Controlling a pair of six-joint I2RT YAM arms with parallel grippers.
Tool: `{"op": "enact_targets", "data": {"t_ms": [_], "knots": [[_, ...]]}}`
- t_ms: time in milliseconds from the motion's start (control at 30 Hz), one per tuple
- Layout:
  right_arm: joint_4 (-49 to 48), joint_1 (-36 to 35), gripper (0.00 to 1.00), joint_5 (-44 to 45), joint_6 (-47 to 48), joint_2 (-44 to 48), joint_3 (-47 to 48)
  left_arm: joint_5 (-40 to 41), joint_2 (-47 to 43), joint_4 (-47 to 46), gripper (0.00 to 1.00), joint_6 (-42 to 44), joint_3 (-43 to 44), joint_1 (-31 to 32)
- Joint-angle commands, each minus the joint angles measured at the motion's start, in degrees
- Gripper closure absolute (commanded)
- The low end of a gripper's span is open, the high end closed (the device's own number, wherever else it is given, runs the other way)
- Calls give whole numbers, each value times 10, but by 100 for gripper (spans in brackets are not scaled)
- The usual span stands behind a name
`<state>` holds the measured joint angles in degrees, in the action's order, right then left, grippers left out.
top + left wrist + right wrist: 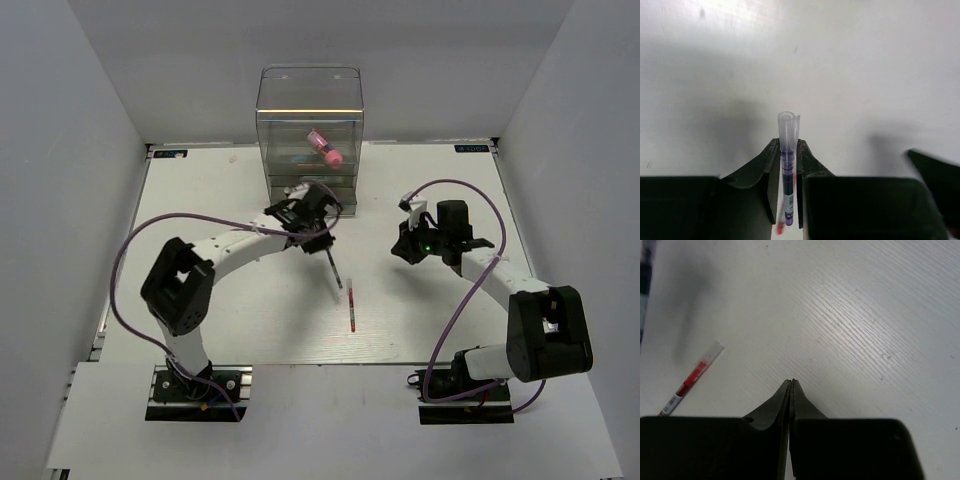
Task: Sort the stationery into containers
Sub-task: Grab a piece of stationery with the left arm, then place the stationery into the container
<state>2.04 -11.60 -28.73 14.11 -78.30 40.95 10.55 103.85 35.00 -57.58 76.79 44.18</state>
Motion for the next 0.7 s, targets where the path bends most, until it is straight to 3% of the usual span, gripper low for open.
{"op": "enact_targets", "data": {"t_ms": [0, 200, 333, 667], "knots": [[10, 3, 98, -29, 14, 18, -7, 14, -72, -116, 100, -57, -23, -32], [17, 5, 98, -30, 29, 29, -17, 38, -104, -243, 100, -138, -64, -93], [15, 3, 98, -30, 30, 30, -24, 94, -110, -374, 100, -228, -105, -110], [16, 3, 98, -33, 34, 35, -28, 196, -38, -428, 100, -384, -104, -127]]}}
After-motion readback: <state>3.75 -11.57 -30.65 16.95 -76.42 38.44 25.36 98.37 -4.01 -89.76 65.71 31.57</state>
